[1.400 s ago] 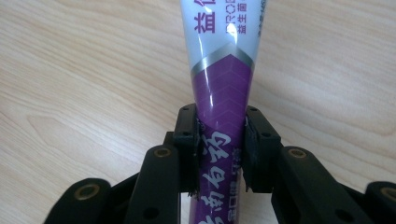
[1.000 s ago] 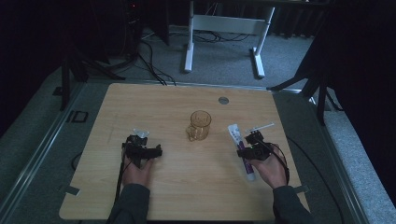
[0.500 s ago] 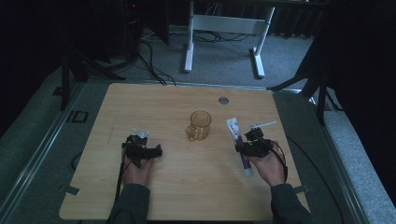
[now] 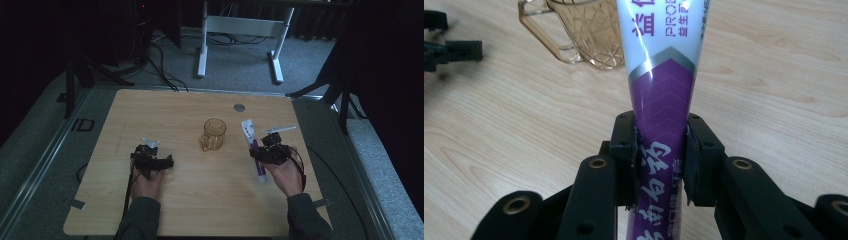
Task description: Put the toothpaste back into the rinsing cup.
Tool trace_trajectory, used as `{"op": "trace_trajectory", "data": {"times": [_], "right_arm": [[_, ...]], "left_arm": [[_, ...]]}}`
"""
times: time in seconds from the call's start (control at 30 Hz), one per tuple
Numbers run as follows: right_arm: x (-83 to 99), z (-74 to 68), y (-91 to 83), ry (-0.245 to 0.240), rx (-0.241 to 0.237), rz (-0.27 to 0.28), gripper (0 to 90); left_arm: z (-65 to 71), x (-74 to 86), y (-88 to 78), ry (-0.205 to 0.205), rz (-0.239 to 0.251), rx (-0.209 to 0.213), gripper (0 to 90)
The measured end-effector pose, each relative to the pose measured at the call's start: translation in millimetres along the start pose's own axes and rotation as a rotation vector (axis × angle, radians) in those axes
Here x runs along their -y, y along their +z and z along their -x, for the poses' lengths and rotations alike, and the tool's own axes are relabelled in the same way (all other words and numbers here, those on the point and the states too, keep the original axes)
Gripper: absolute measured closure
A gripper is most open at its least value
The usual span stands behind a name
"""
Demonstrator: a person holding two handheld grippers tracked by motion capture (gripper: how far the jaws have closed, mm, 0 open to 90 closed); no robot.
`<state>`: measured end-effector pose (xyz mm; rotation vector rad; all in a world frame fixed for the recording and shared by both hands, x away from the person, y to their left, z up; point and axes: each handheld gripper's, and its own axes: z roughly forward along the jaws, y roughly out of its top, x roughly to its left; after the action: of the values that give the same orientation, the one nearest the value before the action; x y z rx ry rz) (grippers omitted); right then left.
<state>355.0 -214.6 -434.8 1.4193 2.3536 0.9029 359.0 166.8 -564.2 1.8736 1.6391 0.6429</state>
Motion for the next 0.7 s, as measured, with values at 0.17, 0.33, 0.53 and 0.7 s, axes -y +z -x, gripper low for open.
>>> {"op": "trace_trajectory", "data": {"times": [0.17, 0.33, 0.53, 0.7], "right_arm": [[-4.0, -2.2, -1.4, -0.002, -0.003, 0.020, 71.0], [-8.5, -4.7, -3.4, -0.002, -0.005, 0.035, 70.9], [-14.8, -8.3, -5.5, -0.001, -0.008, 0.057, 70.9], [-19.7, -11.3, -6.9, -0.002, -0.012, 0.074, 70.9]], "left_arm": [[0.0, 0.0, 0.0, 0.000, -0.001, 0.000, 2.8], [-0.1, 0.0, -0.1, 0.000, -0.001, 0.000, 2.8], [-0.1, 0.0, -0.1, 0.001, -0.001, 0.000, 2.8], [-0.1, 0.0, -0.1, 0.001, -0.001, 0.000, 2.8]]}}
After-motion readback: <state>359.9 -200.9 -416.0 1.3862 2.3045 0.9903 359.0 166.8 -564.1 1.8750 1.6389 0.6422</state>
